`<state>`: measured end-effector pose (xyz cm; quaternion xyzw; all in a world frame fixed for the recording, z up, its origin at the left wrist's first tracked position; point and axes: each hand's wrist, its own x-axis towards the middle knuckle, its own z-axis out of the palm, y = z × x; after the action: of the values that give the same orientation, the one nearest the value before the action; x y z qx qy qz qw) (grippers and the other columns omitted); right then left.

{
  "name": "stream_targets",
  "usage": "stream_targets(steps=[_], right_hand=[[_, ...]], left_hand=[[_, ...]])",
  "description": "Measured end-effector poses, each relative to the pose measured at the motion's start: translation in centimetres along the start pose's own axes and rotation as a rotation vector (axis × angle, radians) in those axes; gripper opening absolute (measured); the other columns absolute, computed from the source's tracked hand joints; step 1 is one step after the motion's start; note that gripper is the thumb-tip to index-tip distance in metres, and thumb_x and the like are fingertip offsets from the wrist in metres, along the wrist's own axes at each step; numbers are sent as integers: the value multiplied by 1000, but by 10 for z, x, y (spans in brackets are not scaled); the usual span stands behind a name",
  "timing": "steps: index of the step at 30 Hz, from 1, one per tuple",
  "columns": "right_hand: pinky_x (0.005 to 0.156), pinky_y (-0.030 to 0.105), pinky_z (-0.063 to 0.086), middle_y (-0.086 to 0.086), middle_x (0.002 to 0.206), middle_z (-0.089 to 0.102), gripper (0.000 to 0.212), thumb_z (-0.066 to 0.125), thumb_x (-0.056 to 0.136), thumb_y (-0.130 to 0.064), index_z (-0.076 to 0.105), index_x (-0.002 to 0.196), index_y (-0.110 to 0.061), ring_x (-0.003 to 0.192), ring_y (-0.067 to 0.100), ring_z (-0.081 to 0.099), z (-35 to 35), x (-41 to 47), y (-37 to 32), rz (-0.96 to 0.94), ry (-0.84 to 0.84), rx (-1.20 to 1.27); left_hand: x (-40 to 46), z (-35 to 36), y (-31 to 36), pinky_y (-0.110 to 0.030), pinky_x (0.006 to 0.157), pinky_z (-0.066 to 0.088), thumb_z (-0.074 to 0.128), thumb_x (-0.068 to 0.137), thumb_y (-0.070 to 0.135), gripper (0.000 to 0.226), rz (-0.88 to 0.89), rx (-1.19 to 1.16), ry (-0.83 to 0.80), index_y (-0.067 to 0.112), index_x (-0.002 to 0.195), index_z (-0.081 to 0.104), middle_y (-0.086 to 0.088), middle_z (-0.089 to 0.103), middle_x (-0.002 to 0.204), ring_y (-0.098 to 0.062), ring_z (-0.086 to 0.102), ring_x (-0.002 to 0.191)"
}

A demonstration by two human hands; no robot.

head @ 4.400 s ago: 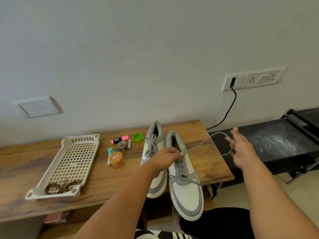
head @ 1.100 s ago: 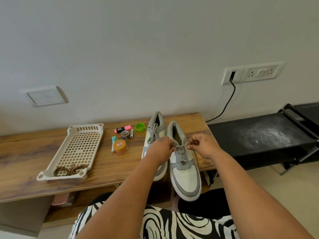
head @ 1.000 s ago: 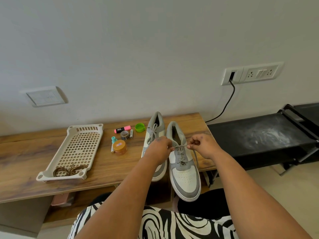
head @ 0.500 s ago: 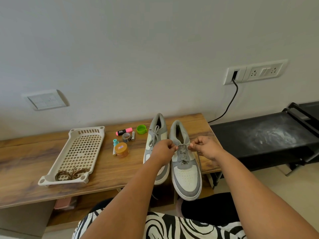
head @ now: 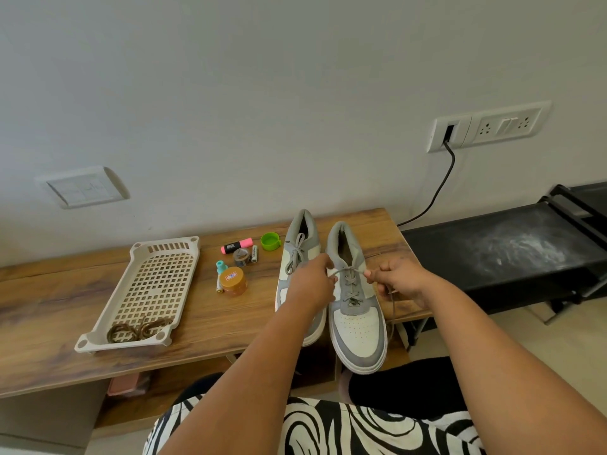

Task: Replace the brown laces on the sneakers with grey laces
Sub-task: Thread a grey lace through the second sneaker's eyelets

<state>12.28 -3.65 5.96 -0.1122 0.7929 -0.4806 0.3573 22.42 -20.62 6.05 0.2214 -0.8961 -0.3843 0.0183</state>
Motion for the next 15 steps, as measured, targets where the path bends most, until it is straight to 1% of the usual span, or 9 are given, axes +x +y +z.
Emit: stream_targets(steps=[2,4,5,6,8,10,11,13,15], right_hand=[[67,30,55,5,74,67,19,62,94,-26,64,97,-6,71,16,64,1,-11,-2,94,-118,250],[75,33,59,15,97,73,19,60,95,-22,63,103,-5,88,23,70,3,-17,-5,137,-210,441],[81,34,59,18,105,72,19,60,95,-20,62,106,-4,94,25,70,7,-17,-7,145,-240,492],[85,36,57,19,107,71,19,61,94,-19,62,106,-4,96,25,70,13,-19,-9,147,-252,516],[93,40,51,13,95,71,12,62,94,-18,63,99,-7,90,23,68,29,-19,-14,133,-224,546],[97,41,49,9,86,69,7,63,94,-15,63,93,-8,86,22,65,42,-20,-18,97,-138,593],[95,40,50,9,86,69,7,64,93,-14,63,93,-7,84,21,65,46,-20,-19,68,-82,586],[86,38,55,10,89,70,15,68,90,-15,65,98,-3,83,21,67,47,-19,-17,6,22,441],[80,38,59,11,91,72,19,73,87,-21,70,97,-5,83,21,68,45,-18,-14,-67,85,201]], left_hand=[[-10,8,2,-35,64,60,54,96,11,9,-11,-21,-27,18,101,53,-10,64,99,-22,69,81],[-19,14,3,-44,75,60,54,95,12,4,13,41,-58,14,99,54,-10,64,100,-25,67,85],[-21,15,5,-44,78,58,55,95,14,4,31,93,-69,12,98,55,-11,64,101,-26,67,87],[-24,15,6,-42,79,57,54,94,15,6,47,152,-83,11,99,57,-11,63,103,-26,66,89],[-26,12,10,-35,79,52,53,94,16,12,78,267,-122,11,103,60,-11,64,107,-27,62,97],[-24,6,12,-33,81,48,54,94,16,17,66,329,-183,10,106,64,-11,66,109,-27,61,102],[-21,3,13,-34,83,50,56,93,16,19,31,329,-199,8,107,66,-10,67,108,-26,61,103],[-14,-5,10,-34,83,52,55,93,18,20,-55,221,-136,9,106,67,-7,68,105,-25,63,100],[-8,-5,7,-35,77,52,51,96,20,17,-150,-114,-93,12,100,66,-6,68,98,-22,64,91]])
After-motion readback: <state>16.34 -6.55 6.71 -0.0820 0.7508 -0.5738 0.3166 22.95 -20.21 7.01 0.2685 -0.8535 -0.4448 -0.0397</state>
